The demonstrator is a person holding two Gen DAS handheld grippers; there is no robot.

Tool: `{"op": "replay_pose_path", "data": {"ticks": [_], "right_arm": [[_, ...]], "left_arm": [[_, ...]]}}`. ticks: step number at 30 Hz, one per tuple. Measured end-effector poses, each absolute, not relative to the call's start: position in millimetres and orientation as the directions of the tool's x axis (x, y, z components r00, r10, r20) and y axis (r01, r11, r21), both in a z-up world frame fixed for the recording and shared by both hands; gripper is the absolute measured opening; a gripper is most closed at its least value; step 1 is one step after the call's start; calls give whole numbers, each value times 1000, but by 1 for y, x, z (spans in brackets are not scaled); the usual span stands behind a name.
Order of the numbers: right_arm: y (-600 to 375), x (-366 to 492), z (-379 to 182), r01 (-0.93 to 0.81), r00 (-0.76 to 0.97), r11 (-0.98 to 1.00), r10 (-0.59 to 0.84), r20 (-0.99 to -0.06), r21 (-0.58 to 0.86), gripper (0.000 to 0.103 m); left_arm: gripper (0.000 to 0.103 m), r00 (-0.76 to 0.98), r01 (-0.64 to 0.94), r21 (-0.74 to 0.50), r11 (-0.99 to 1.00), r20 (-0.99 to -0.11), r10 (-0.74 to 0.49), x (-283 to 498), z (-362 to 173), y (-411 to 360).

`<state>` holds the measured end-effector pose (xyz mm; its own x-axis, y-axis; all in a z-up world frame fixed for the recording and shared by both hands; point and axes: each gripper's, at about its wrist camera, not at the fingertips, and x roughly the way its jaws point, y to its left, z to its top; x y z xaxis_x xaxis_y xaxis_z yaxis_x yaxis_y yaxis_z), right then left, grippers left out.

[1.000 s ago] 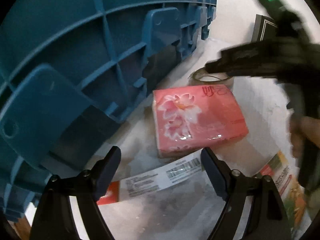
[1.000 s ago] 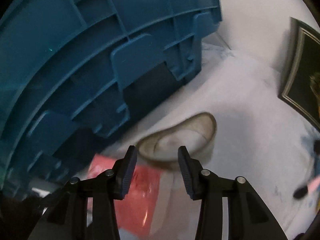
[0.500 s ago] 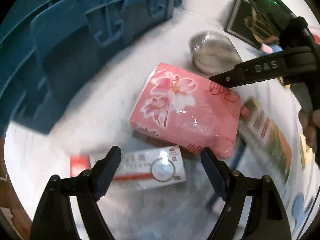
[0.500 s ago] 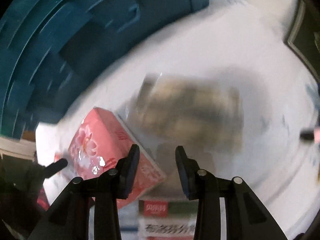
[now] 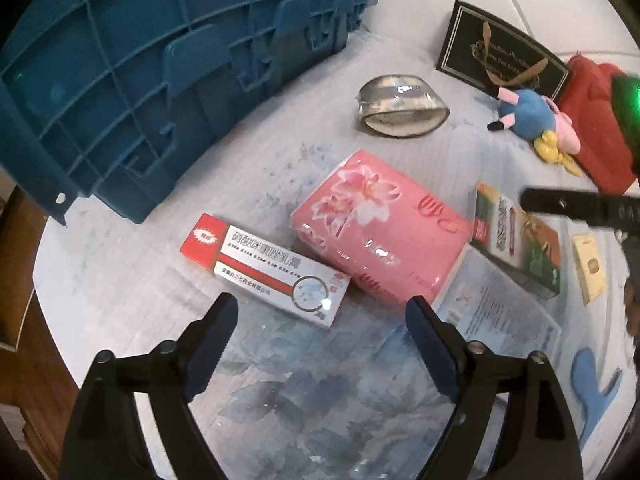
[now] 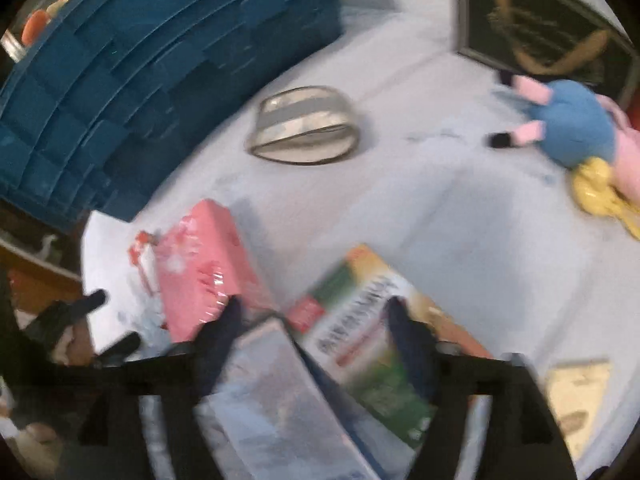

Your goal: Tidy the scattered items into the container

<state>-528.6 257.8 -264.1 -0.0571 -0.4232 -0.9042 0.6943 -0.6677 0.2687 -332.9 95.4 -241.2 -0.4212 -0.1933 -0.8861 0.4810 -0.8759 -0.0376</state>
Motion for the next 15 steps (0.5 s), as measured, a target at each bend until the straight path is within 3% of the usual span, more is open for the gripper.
{"op": "replay_pose_path", "data": {"ticks": [11, 13, 15], "right_arm": [[301, -502, -274, 664, -86, -693, -445, -892, 281, 87], [298, -498, -276, 665, -73, -685, -456, -887, 298, 63], [291, -492, -276, 683, -52, -660, -472, -880, 313, 54]], "left_arm": [[87, -344, 586, -13, -810, -909, -234, -310, -262, 77], [87, -343, 605, -25, -796, -910, -232, -307, -265, 73], [87, -353, 611, -53, -790, -911, -211, -308, -268, 73]]}}
